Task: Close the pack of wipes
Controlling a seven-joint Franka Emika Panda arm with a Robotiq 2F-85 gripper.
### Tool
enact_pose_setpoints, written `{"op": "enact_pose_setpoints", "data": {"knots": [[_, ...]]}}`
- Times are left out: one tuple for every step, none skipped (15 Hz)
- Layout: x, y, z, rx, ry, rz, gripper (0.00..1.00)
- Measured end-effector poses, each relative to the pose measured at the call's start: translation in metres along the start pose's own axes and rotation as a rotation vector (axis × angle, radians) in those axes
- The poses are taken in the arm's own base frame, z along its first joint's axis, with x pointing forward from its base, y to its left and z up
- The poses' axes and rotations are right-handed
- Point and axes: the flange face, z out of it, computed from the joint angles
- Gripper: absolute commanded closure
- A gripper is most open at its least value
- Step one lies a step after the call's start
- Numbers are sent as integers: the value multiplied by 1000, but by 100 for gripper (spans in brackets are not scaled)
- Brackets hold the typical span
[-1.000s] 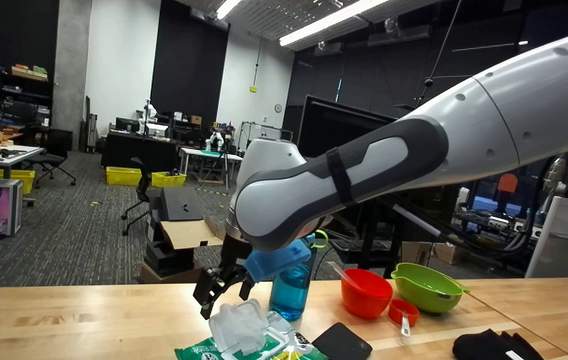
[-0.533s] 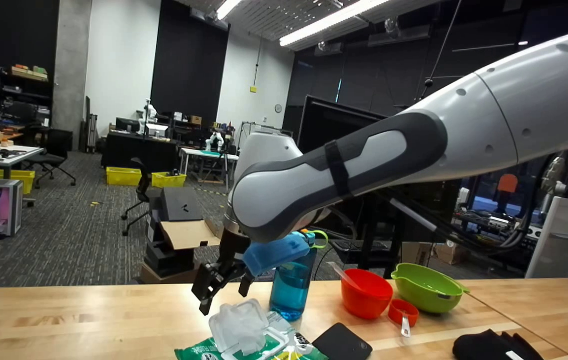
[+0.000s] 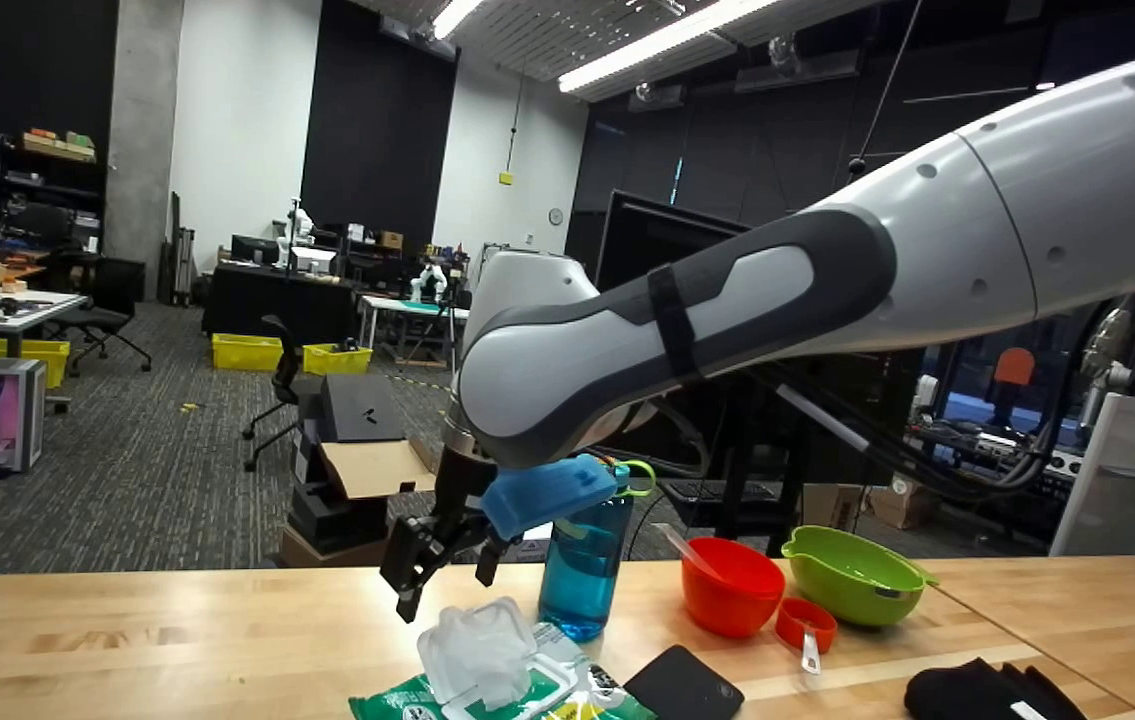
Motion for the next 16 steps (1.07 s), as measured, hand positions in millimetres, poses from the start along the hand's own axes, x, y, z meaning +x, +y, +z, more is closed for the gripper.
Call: {"op": "enact_pose_setpoints", "data": {"knots": [[0,0,0,0,0,0,0],[0,0,0,0,1,0,0],[0,1,0,-1,1,1,0],[0,1,0,-1,1,1,0],[0,1,0,-1,0,1,0],[0,2,1,-2,-1,2,0],[-1,3,2,-3,-3,3,0],[-1,4,4,-4,-5,4,0],[-1,5,5,-5,-7,6,0],[-2,6,7,-6,-9,8,0],[-2,7,8,-7,-12,9,0],[-2,8,9,-8,-13,10,0],[-3,9,11,-8,-15,11,0],[-3,9,12,-8,-17,13,0],[-3,9,14,-8,-20,15,0],[-4,9,15,-7,-22,20,0]]}}
